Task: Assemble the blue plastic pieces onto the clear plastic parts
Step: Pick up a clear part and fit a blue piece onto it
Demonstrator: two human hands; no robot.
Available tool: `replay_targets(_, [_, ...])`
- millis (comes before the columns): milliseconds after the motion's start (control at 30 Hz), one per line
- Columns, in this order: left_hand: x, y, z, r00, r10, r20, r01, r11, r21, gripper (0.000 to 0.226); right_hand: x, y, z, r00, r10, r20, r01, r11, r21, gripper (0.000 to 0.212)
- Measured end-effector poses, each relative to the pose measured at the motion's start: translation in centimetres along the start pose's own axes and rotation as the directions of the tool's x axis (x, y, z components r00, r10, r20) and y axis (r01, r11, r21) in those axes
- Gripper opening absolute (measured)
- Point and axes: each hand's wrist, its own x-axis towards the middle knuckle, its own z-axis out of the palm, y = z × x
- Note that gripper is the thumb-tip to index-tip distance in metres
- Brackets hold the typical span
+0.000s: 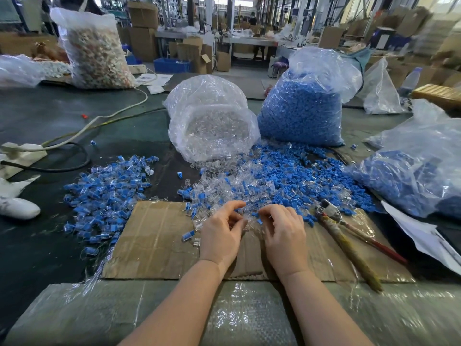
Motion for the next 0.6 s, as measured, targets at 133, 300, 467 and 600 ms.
replay_targets(133, [0.17, -0.21, 0.01, 1.000, -0.027, 0.011, 0.027, 0.999, -0.024, 0.023, -0.01, -0.06, -0.15, 0.998, -0.054, 0.010, 0.053, 0.998, 0.033, 0.007])
replay_targets(300, [0.30, -0.35, 0.07, 0.999, -0.038, -0.004, 0.038, 0.998, -0.047, 0.019, 0.00, -0.42, -0.23, 0.996, -0.084, 0.012, 0.083, 0.995, 0.059, 0.005])
replay_targets(467, [0.20, -0.48, 0.07, 1.000, 0.004, 0.019, -0.004, 1.000, -0.004, 0.016, -0.04, -0.40, -0.23, 0.998, -0.058, 0.006, 0.057, 0.997, 0.052, 0.012])
replay_targets(600, [-0.10, -0.32, 0.05, 0.995, 0.079, 0.064, -0.081, 0.996, 0.031, 0.016, -0.12, -0.39, -0.19, 0.999, -0.038, 0.018, 0.037, 0.997, 0.065, 0.013])
